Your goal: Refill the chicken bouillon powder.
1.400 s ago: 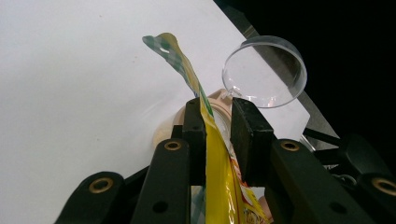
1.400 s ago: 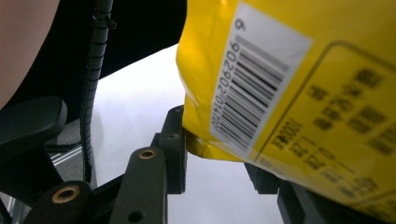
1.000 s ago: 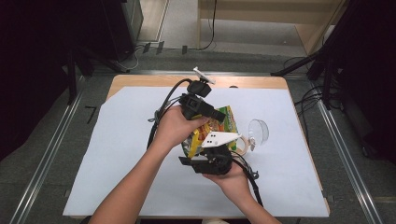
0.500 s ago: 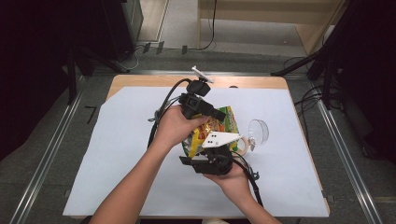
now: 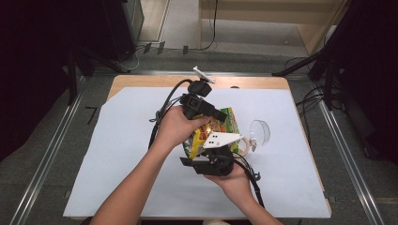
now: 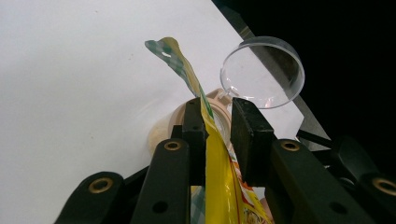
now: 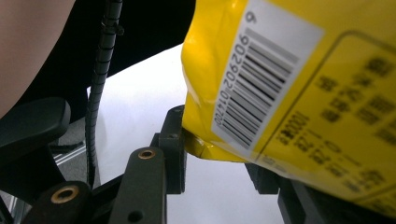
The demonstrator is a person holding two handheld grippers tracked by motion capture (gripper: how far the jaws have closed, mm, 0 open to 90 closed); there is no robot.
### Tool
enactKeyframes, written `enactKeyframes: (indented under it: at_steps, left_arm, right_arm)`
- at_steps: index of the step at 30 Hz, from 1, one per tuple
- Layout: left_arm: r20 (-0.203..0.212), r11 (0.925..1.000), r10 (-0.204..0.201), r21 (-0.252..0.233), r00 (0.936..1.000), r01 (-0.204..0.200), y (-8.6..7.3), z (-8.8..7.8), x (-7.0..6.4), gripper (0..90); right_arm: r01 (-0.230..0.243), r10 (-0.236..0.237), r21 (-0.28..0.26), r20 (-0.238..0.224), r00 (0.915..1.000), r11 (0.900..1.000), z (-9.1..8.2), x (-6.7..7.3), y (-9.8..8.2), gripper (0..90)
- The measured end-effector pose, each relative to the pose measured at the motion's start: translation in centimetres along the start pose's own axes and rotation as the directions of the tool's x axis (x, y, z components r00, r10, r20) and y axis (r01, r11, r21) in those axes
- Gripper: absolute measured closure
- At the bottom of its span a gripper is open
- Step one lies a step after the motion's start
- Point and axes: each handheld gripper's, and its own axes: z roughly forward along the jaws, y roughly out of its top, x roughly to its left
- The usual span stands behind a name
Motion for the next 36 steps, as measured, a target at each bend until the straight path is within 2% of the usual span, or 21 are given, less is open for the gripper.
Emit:
enactKeyframes:
  at_steps: [8, 20, 25, 36]
  left_arm:
    - [0.003, 1.0, -0.005, 0.005, 1.0, 0.005, 0.1, 0.15, 0.19, 76.1]
    - [0.005, 1.0, 0.002, -0.003, 1.0, -0.002, 0.13, 0.27, 0.05, 76.1]
    - [0.009, 0.9999, 0.007, -0.01, 0.9999, -0.007, 0.11, 0.2, 0.09, 76.1]
    - [0.012, 1.0, 0.001, -0.009, 0.9999, -0.001, 0.11, 0.37, 0.13, 76.1]
  right_arm:
    - [-0.018, 0.018, 0.001, -0.004, 0.9998, 1.0, 0.05, -0.19, 0.0, 64.6]
    - [0.002, -0.002, 0.006, 0.006, 1.0, 1.0, 0.0, -0.31, -0.1, 64.4]
    - [0.04, -0.04, 0.017, 0.034, 0.9986, 0.999, 0.05, -0.29, -0.11, 64.3]
    - [0.032, -0.033, 0.019, 0.025, 0.9991, 0.999, -0.09, -0.32, -0.17, 64.2]
